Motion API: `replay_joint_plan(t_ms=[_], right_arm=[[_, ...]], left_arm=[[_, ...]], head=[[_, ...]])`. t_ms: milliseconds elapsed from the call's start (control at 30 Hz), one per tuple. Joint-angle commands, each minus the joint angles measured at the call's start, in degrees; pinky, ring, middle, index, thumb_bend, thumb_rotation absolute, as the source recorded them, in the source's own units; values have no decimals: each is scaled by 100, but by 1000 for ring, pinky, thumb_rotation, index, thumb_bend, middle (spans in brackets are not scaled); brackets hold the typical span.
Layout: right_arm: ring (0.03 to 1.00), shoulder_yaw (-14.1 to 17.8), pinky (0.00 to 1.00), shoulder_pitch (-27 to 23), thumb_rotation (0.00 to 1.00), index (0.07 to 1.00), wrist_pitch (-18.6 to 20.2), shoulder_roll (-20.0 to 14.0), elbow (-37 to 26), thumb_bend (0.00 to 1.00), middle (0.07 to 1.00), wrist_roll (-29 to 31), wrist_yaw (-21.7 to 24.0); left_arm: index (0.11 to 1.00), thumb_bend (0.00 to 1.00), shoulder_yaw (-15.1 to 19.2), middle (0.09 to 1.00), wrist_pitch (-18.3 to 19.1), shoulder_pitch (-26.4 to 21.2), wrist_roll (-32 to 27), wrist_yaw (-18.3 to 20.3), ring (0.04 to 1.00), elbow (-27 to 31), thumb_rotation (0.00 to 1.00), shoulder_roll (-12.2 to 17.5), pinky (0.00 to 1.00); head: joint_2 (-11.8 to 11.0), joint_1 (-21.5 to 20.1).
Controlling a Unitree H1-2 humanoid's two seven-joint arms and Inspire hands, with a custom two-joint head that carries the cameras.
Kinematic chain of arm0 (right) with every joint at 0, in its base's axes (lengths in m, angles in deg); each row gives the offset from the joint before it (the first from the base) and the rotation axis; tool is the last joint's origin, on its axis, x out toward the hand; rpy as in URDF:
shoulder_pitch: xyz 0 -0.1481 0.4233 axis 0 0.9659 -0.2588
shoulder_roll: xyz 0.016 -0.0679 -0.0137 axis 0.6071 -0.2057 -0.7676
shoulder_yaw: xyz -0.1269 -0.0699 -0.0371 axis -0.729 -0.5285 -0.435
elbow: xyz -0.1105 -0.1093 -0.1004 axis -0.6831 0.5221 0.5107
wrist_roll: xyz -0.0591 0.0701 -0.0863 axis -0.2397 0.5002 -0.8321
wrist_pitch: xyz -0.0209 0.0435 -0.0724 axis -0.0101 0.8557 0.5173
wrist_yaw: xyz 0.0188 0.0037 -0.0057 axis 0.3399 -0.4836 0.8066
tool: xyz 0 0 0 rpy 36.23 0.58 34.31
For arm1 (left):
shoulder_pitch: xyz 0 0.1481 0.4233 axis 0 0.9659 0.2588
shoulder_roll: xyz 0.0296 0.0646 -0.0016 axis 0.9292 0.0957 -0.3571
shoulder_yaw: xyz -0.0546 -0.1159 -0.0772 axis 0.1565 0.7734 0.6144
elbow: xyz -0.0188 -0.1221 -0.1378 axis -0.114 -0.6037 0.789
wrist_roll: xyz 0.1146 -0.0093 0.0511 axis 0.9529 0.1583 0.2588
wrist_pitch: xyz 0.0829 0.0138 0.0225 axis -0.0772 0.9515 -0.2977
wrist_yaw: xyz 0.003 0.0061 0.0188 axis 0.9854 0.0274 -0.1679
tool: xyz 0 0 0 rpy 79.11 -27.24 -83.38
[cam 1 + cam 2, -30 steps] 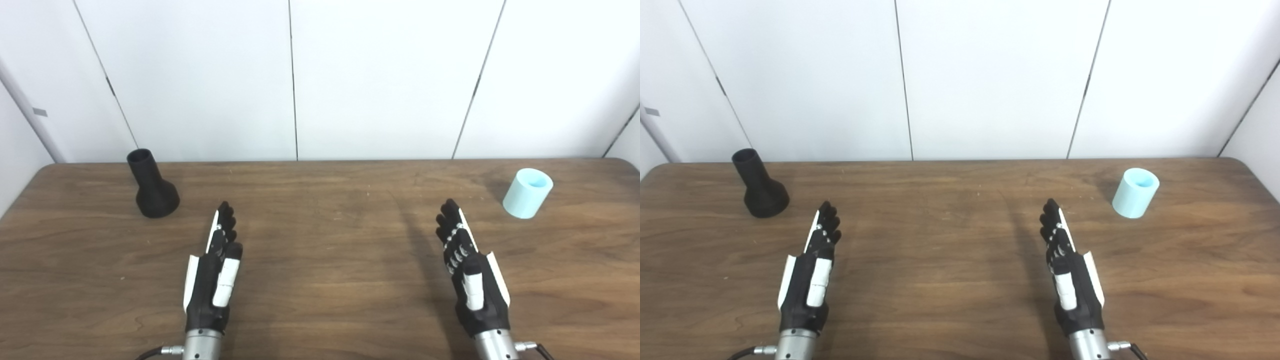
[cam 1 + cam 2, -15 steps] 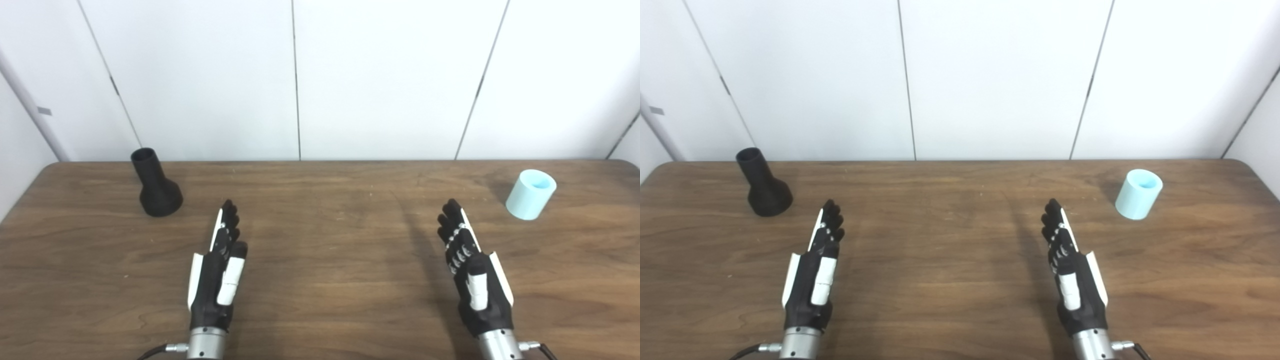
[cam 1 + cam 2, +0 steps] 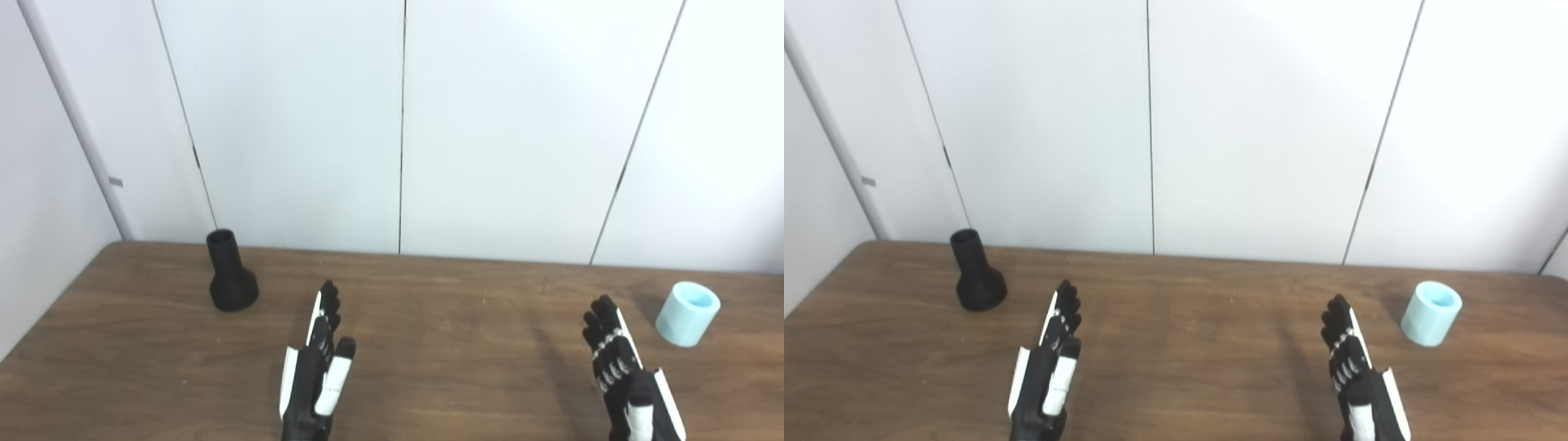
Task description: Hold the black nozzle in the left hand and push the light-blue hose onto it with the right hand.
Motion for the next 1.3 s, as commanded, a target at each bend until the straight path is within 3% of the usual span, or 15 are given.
replay_joint_plan(t_ms=[0,267,433,600,733,867,1267], right_arm=[[1000,56,1000,354,958,1000,-280,-29,950,691,1000,106,102],[1000,13,1000,364,947,1000,-387,27,1044,697,1000,-17,62],[1000,-16,1000,360,937,1000,-362,85,1029,708,1000,-119,5],[1000,-9,1000,348,936,1000,-296,98,1003,708,1000,-124,-8],[1000,-12,1000,368,936,1000,-234,113,949,715,1000,-117,-16],[1000,-16,1000,380,938,1000,-182,130,906,718,1000,-117,-26],[1000,-1,1000,382,939,1000,-103,135,866,718,1000,-94,-35]], left_arm=[[1000,765,-4,1000,-214,350,104,-96,1000,-664,898,28,1000],[1000,771,173,1000,-460,398,73,-226,1000,-686,839,121,1000],[1000,742,454,1000,-590,274,96,-465,1000,-597,726,196,1000],[1000,746,932,1000,-411,-26,105,-743,1000,-320,576,363,1000],[1000,786,1351,993,-512,-270,822,-1425,983,-588,484,502,1000],[1000,832,1532,970,-587,-435,1673,-2274,936,-1020,495,793,1000],[1000,865,1632,991,-496,-754,1904,-3209,972,-1706,492,1429,1000]], head=[[-64,-15],[-204,-84],[-169,-77],[-130,-85],[-120,-73],[-102,-78],[-71,-79]])
